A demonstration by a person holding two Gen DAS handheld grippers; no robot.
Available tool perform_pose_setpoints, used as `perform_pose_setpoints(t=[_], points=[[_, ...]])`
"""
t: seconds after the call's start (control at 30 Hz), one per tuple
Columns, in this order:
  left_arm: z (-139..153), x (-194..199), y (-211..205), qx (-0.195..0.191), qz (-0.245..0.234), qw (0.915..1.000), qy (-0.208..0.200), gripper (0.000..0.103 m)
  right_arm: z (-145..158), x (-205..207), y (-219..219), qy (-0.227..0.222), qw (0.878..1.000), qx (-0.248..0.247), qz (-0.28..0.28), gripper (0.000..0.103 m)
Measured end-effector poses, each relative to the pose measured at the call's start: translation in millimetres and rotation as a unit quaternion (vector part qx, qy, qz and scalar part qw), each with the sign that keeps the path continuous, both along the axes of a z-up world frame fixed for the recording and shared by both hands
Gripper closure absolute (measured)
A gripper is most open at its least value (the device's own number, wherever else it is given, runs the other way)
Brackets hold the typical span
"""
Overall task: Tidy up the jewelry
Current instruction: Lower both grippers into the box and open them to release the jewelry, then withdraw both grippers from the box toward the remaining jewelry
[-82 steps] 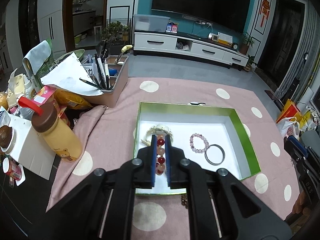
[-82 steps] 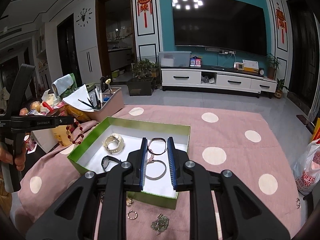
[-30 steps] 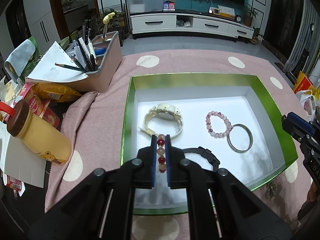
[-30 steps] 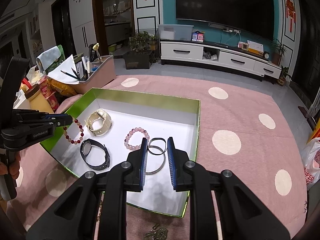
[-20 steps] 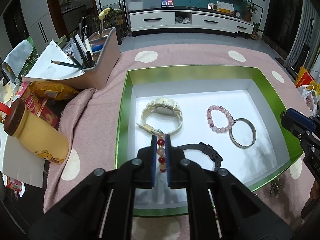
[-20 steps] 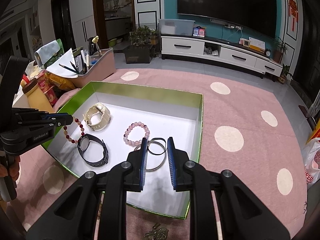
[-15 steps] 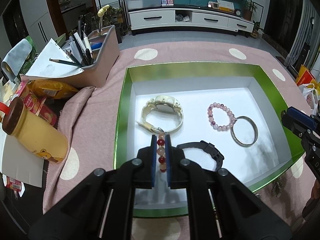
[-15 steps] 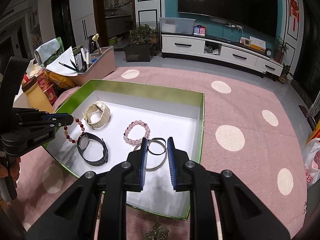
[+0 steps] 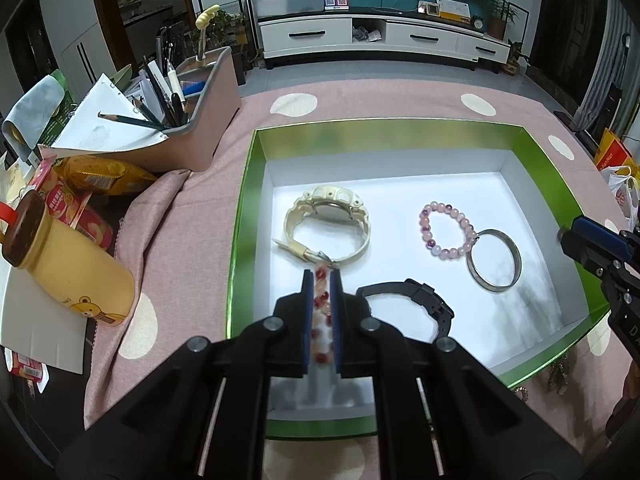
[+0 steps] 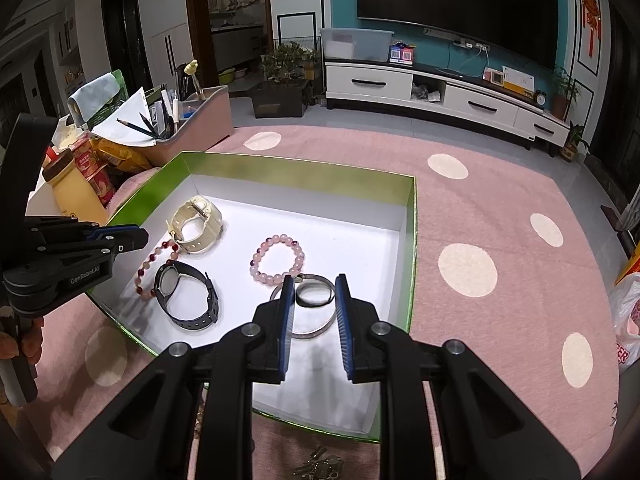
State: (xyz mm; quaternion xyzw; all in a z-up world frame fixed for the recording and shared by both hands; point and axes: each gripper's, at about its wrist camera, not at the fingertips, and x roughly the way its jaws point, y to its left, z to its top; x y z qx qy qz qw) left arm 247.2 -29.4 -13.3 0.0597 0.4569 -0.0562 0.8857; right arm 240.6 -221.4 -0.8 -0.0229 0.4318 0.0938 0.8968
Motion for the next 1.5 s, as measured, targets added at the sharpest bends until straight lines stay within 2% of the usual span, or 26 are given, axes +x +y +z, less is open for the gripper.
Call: perform_pose_setpoints(t=[0.17, 0.23, 0.27, 0.37, 0.47, 0.53, 0.8, 0.9, 1.0, 1.1, 1.23, 1.3, 1.5], points=[[2, -2, -1, 0.0, -0.003, 1.0, -0.004, 0.088, 1, -1, -1, -0.002, 1.0, 0.006, -0.001, 0.082], [3, -3, -1, -0.002, -0.003, 1.0, -0.006, 0.077, 2, -2, -3, -0.002, 1.0, 0.011, -0.004, 0.07], [4, -4, -2, -0.002, -0.003, 1.0, -0.008, 0.074, 4, -3, -4, -0.004, 1.0, 0.015, -0.007, 0.068], [9, -10, -4, 0.0, -0.004, 0.9998, -0.018, 0.064, 9, -9, -7, -0.012, 1.0, 0.023, -0.01, 0.066], [14, -17, -7, 0.003, -0.007, 0.9995, -0.029, 0.049, 14, -17, -9, -0.019, 0.999, 0.026, -0.01, 0.064], [17, -21, -9, 0.006, -0.008, 0.9992, -0.038, 0.042, 18, -22, -10, -0.025, 0.999, 0.028, -0.013, 0.058], [30, -47, -18, 0.017, -0.018, 0.9972, -0.07, 0.017, 30, -46, -17, -0.042, 0.998, 0.046, -0.023, 0.045], [35, -56, -18, 0.012, -0.019, 0.9968, -0.077, 0.013, 33, -54, -19, -0.046, 0.997, 0.047, -0.027, 0.037], [39, -65, -18, 0.011, -0.018, 0.9963, -0.083, 0.011, 34, -62, -20, -0.046, 0.997, 0.048, -0.029, 0.037], [40, -72, -19, 0.01, -0.02, 0.9961, -0.086, 0.01, 36, -72, -22, -0.049, 0.997, 0.046, -0.031, 0.03], [43, -83, -19, 0.006, -0.02, 0.9959, -0.088, 0.006, 38, -84, -26, -0.051, 0.997, 0.049, -0.036, 0.028], [43, -89, -19, 0.004, -0.021, 0.9958, -0.089, 0.004, 38, -90, -28, -0.05, 0.997, 0.048, -0.039, 0.021], [38, -105, -24, 0.012, -0.024, 0.996, -0.085, 0.002, 35, -108, -33, -0.044, 0.997, 0.048, -0.041, 0.021]])
